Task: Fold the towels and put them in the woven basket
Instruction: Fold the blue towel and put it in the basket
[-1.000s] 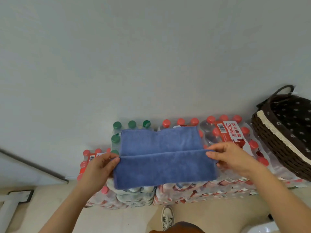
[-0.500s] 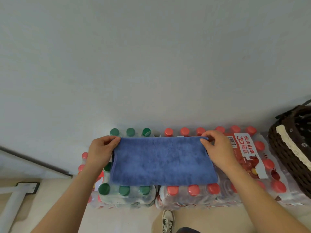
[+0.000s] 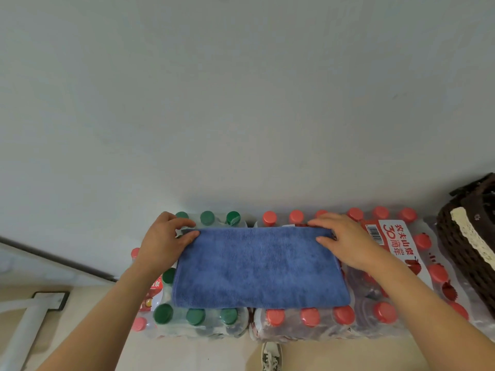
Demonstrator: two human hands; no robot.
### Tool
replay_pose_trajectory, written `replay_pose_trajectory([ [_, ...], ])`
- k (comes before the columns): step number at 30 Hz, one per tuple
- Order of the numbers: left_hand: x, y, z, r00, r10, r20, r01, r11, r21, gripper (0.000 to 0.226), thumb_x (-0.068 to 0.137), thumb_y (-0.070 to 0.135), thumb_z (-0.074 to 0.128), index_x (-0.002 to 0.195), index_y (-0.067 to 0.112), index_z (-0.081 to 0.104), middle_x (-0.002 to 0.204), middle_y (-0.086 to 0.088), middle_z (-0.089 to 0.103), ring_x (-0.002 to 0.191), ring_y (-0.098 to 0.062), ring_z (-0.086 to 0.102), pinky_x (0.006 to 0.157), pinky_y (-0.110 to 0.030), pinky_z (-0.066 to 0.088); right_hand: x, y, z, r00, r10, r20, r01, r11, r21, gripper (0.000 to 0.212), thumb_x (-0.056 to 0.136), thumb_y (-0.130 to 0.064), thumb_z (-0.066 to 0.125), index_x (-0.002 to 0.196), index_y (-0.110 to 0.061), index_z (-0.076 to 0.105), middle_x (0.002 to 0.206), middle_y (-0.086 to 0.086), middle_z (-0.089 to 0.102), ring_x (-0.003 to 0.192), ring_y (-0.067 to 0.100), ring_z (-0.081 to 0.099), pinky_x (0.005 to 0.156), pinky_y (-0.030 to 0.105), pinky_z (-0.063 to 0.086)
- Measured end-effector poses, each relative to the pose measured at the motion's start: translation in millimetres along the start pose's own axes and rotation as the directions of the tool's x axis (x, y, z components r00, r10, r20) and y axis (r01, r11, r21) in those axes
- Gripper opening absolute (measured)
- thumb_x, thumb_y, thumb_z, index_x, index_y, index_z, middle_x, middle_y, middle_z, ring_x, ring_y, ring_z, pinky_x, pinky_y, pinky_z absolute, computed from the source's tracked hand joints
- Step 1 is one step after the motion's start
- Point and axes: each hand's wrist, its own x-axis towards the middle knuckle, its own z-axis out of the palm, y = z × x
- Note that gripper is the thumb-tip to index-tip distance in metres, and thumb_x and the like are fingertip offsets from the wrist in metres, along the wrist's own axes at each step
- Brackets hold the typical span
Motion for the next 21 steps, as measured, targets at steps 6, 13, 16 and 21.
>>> replay_pose_trajectory([
  [6,4,7,-14,0.984,0.035,0.177,-0.036,0.999,0.004,0.013,0.079,0.027,0.075,0.082,0.03,0.063,0.081,0.014,0.063,0.08,-0.009,0.059,0.068,-0.019,0.041,16,-16,-18,0.974,0.095,0.207,-0.073,0.991,-0.112,0.02,0.086,-0.019,0.065,0.105,-0.026,0.067,0.084,-0.015,0.055,0.075,0.002,0.051,0.063,0.018,0.038],
  [13,3,18,-47,0.994,0.106,-0.037,-0.111,0.981,-0.158,0.028,0.079,0.012,0.074,0.073,0.038,0.065,0.079,0.015,0.067,0.073,-0.005,0.059,0.063,-0.007,0.04,24,-26,-64,0.997,0.062,0.051,-0.061,0.998,-0.017,0.018,0.079,-0.013,0.073,0.096,-0.018,0.075,0.083,-0.013,0.062,0.087,0.012,0.061,0.075,0.02,0.042],
  [16,-10,28,-70,0.911,0.22,-0.349,-0.294,0.939,-0.176,0.017,0.079,0.009,0.073,0.081,0.026,0.069,0.09,0.021,0.063,0.073,-0.001,0.056,0.063,-0.003,0.037,4,-42,-88,0.953,0.055,-0.299,0.0,0.984,0.181,0.017,0.076,-0.008,0.076,0.089,-0.018,0.075,0.084,-0.01,0.065,0.08,0.007,0.061,0.072,0.008,0.041],
  [21,-44,0,-41,0.791,0.513,-0.334,-0.506,0.855,0.113,0.016,0.086,0.025,0.061,0.085,0.014,0.072,0.087,0.009,0.066,0.073,-0.006,0.057,0.072,-0.016,0.047,-37,-35,-44,0.894,-0.036,-0.446,0.054,0.998,0.028,0.025,0.069,0.002,0.077,0.086,-0.016,0.075,0.079,-0.006,0.059,0.072,0.007,0.057,0.07,0.011,0.042],
])
